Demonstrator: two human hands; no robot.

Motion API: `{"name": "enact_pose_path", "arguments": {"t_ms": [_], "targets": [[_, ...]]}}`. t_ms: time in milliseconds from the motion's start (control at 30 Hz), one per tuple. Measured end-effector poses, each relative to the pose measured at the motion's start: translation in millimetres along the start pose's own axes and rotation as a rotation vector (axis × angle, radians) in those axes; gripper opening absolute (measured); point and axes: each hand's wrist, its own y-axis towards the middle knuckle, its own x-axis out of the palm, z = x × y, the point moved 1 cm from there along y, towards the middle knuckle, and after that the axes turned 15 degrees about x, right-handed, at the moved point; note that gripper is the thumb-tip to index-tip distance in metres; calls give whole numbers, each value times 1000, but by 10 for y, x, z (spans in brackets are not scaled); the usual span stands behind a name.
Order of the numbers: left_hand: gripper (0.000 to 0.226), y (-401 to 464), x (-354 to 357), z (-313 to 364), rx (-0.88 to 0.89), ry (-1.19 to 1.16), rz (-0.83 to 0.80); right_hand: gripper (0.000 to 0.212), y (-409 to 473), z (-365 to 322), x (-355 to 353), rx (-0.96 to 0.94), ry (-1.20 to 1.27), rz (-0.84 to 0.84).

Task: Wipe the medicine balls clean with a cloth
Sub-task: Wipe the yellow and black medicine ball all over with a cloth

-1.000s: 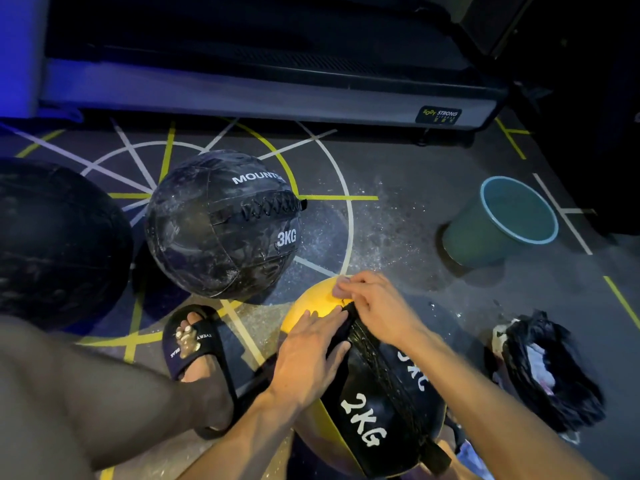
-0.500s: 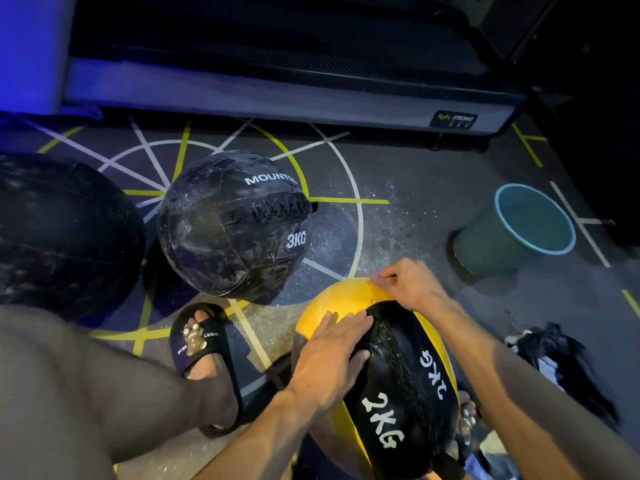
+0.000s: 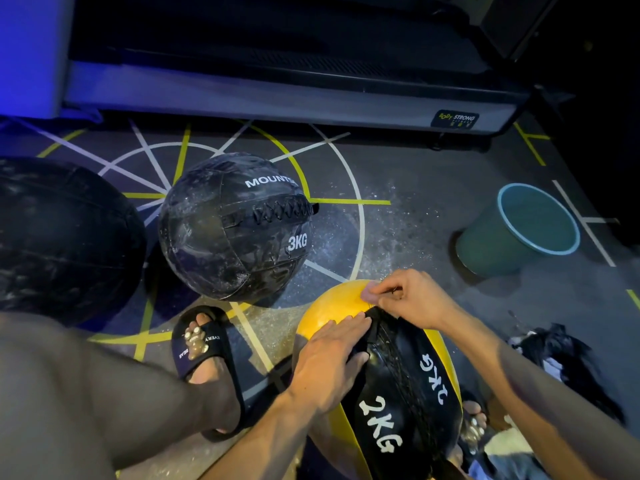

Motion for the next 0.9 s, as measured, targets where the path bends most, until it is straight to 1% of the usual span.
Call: {"name": "enact_pose_path", "arguments": {"t_ms": [33, 67, 100, 167, 200, 267, 333, 367, 400, 467, 567, 633, 667, 733, 800, 900], "targets": [[58, -2, -6, -15, 4, 4, -9, 17, -58, 28, -2, -2, 33, -12], [58, 0, -13, -19, 12, 9, -19, 16, -82, 75, -25, 8, 50, 9], [58, 2, -18, -14, 20, 14, -29, 15, -97, 114, -69, 53, 64, 44], [58, 1, -15, -3, 19, 17, -43, 19, -113, 171, -96, 165, 66, 132], [58, -2, -16, -3, 14, 14, -44, 17, -117, 153, -56, 166, 74, 154], [58, -5, -21, 1, 6, 8, -29, 13, -192, -7, 81, 39, 83, 148], [58, -16, -24, -1, -2, 13, -29, 23, -269, -174, 212, -91, 19, 71], [58, -19, -28, 4, 2, 17, -38, 24, -282, -234, 211, -122, -15, 30], [58, -21, -33, 16, 4, 20, -44, 21, -233, -230, 179, -119, -42, 11], [57, -13, -41, 26, 13, 26, -54, 13, -114, -161, 50, -31, -13, 38], [54, 7, -71, 89, 38, 58, -29, 27, 40, -15, 9, 158, 8, 131], [46, -39, -83, 178, 47, 138, 29, 35, 40, -24, 46, 194, 10, 158], [44, -80, -78, 231, 57, 157, 31, 38, 37, -53, 60, 197, 14, 157], [43, -189, -57, 310, 60, 165, -11, 35, 56, -123, 59, 193, 10, 151], [43, -322, -40, 319, 47, 204, -57, 25, 60, -261, 61, 174, -57, 140], [53, -437, -132, 276, 18, 207, -123, 16, 71, -580, 223, 56, -220, 83]]}}
